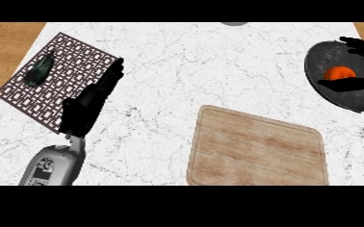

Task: Pick the squash from the cutting board and place it in the pan

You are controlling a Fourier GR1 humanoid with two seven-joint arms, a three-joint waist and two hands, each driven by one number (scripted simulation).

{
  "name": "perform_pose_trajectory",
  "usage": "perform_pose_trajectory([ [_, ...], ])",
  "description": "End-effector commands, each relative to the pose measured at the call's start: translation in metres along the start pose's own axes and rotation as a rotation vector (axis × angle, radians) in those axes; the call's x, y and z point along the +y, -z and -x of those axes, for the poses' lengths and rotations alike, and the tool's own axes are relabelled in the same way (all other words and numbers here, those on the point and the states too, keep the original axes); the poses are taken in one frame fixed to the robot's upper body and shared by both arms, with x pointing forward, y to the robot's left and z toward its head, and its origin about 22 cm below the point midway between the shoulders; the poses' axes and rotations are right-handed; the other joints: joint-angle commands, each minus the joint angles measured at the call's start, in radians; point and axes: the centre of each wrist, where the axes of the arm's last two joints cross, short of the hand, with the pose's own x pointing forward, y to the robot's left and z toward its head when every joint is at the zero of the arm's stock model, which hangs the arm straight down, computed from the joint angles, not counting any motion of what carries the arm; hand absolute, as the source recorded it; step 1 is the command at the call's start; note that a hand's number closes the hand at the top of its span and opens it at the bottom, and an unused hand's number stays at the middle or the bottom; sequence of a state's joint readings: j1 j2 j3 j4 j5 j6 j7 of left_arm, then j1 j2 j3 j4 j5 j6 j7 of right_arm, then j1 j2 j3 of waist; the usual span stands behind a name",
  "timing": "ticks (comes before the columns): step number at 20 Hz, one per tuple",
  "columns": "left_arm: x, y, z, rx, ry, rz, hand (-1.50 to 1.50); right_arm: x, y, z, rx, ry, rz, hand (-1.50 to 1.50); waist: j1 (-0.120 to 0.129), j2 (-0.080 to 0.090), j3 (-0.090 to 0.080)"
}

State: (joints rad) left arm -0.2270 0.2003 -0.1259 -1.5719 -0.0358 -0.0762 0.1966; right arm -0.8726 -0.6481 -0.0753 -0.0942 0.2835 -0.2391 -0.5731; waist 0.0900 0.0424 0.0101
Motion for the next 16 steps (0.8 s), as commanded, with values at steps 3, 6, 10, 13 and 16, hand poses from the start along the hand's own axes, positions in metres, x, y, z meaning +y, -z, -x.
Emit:
perform_pose_trajectory([
  [3, 0.005, -0.002, 0.001, 0.010, -0.011, 0.008, 0.00, -0.005, 0.005, -0.005, -0.057, 0.313, 0.093, -1.50, -0.010, -0.004, 0.001],
  [6, 0.002, -0.007, 0.006, 0.002, 0.003, 0.001, 0.00, -0.018, -0.002, 0.008, -0.043, 0.451, 0.107, -1.50, -0.008, -0.001, 0.002],
  [10, 0.006, -0.007, 0.000, -0.006, 0.011, 0.002, 0.00, -0.037, -0.019, 0.033, -0.055, 0.534, 0.039, -1.50, -0.015, -0.004, 0.001],
  [13, 0.003, -0.009, 0.004, 0.008, -0.010, -0.019, 0.00, -0.058, -0.036, 0.053, -0.088, 0.561, 0.006, -1.50, -0.026, -0.006, 0.001],
  [16, 0.020, -0.017, 0.007, -0.004, 0.010, -0.034, 0.00, -0.061, -0.054, 0.071, -0.155, 0.604, -0.011, -1.50, -0.025, -0.010, 0.002],
])
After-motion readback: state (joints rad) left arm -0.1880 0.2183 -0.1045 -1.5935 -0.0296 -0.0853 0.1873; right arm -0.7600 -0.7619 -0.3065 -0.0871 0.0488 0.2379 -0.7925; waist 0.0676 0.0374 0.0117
